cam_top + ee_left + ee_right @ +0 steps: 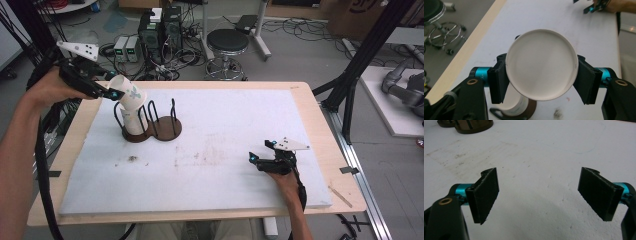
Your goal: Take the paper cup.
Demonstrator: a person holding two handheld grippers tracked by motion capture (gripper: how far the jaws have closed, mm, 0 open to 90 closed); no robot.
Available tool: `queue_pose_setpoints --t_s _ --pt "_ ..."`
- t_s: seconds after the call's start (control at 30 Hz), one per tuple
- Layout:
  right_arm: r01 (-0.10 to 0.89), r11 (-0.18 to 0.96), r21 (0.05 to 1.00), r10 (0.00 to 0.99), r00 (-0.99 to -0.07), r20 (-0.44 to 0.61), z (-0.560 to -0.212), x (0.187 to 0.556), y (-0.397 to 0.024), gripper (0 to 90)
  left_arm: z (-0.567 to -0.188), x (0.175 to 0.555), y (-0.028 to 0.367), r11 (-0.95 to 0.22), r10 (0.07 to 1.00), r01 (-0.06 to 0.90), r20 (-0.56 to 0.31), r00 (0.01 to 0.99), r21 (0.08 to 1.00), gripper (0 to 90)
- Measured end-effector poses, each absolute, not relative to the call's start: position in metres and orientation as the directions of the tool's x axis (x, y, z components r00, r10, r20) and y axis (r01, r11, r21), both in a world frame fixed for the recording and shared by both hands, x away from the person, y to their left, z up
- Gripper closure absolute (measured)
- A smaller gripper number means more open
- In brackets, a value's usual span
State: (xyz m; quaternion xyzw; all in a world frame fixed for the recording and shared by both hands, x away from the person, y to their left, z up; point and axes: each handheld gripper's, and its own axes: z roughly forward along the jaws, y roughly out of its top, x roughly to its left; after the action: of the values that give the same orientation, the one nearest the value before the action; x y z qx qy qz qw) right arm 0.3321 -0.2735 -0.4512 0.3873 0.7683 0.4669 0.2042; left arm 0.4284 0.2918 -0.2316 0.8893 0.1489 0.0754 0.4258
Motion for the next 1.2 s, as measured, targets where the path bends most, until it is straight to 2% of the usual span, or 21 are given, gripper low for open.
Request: queue_pose_setpoints --t_s 0.3,0.57,0.9,1.2 --pt "0.407 0.265 0.874 0.786 -0.616 0.048 -0.451 0.332 -0.274 17.5 -0.258 0.395 0.268 -0.510 0.242 0.119 0.010 0.970 0.852 35.4" --pt "0.408 0.264 0.874 0.786 -0.616 0.049 -0.451 0.332 -0.274 17.5 -0.287 0.373 0.251 -0.362 0.231 0.107 -0.022 0.973 0.926 35.4" --pt "0.407 0.264 0.875 0.787 -0.615 0.049 -0.451 0.332 -0.273 17.5 -0.320 0.350 0.237 -0.244 0.248 0.113 -0.050 0.967 0.963 35.4" --pt "0.411 0.261 0.873 0.787 -0.615 0.054 -0.451 0.332 -0.273 17.5 -0.354 0.342 0.223 -0.210 0.249 0.101 -0.047 0.967 0.972 35.4"
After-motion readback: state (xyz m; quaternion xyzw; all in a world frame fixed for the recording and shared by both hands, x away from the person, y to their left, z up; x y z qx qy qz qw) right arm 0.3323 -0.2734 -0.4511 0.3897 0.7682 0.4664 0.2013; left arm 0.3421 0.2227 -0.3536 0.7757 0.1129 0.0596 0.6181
